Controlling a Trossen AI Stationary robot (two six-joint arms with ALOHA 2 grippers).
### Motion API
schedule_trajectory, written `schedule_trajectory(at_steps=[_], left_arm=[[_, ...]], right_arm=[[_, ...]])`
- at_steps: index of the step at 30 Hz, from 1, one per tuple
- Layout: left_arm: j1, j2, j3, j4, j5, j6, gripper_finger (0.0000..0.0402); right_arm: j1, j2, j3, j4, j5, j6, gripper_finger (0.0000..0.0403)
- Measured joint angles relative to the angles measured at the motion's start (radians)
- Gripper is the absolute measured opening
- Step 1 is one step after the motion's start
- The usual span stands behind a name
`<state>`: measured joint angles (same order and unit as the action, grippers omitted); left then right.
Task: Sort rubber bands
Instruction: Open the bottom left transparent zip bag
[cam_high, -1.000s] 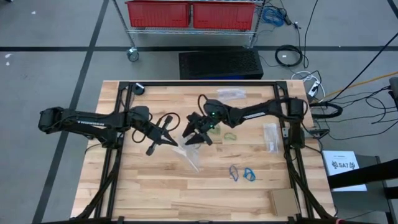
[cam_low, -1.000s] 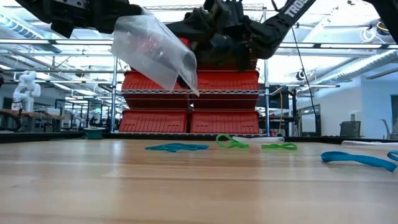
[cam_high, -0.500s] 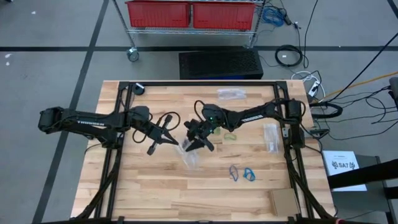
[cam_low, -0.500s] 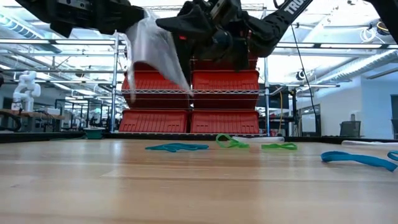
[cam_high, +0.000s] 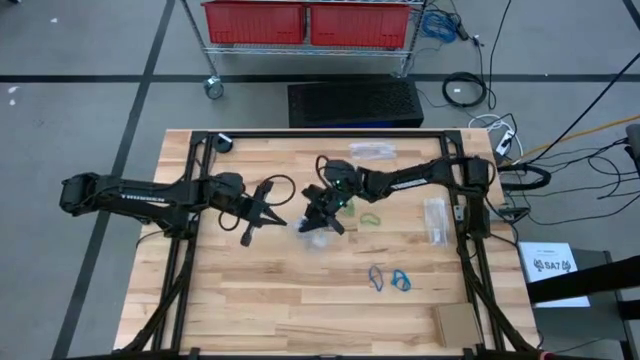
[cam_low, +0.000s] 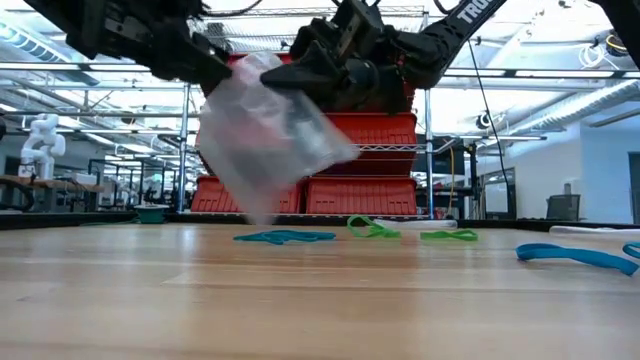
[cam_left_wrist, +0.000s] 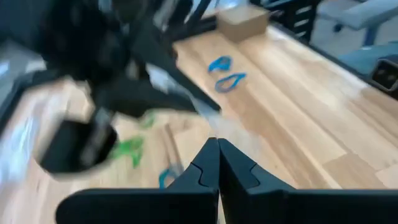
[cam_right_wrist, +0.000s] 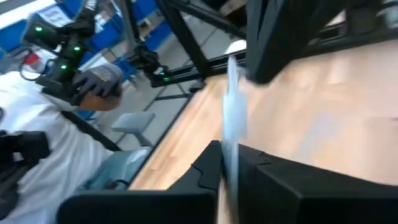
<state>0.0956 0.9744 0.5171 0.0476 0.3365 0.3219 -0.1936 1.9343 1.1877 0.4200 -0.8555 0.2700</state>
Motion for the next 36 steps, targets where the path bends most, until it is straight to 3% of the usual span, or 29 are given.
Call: schedule_trajectory(at_steps=[6, 10, 14, 19, 26, 30, 36], left_arm=[[0.000, 0.041, 0.000, 0.020, -0.052, -0.110, 0.0000], [0.002, 0.065, 0.000, 0.094, -0.170, -0.218, 0.0003], [0.003, 0.074, 0.000, 0.176, -0.273, -0.263, 0.0035], [0.025, 0.075, 0.000, 0.227, -0.245, -0.299, 0.0094], [0.079, 0.095, 0.001, 0.332, -0.213, -0.454, 0.0169], [0.093, 0.182, 0.033, 0.332, -0.190, -0.508, 0.0189], [0.106, 0.291, 0.133, 0.326, -0.172, -0.473, 0.0194]], right_arm=[[-0.049, -0.087, 0.000, -0.137, 0.058, -0.116, 0.0001], [-0.063, -0.152, 0.000, -0.237, 0.129, -0.213, 0.0001], [-0.063, -0.212, 0.000, -0.361, 0.221, -0.326, 0.0000], [-0.061, -0.267, 0.000, -0.483, 0.326, -0.421, 0.0000], [-0.060, -0.275, 0.000, -0.510, 0.356, -0.473, 0.0000], [-0.060, -0.272, 0.000, -0.501, 0.436, -0.496, 0.0000], [-0.060, -0.272, 0.000, -0.508, 0.438, -0.499, 0.0000]])
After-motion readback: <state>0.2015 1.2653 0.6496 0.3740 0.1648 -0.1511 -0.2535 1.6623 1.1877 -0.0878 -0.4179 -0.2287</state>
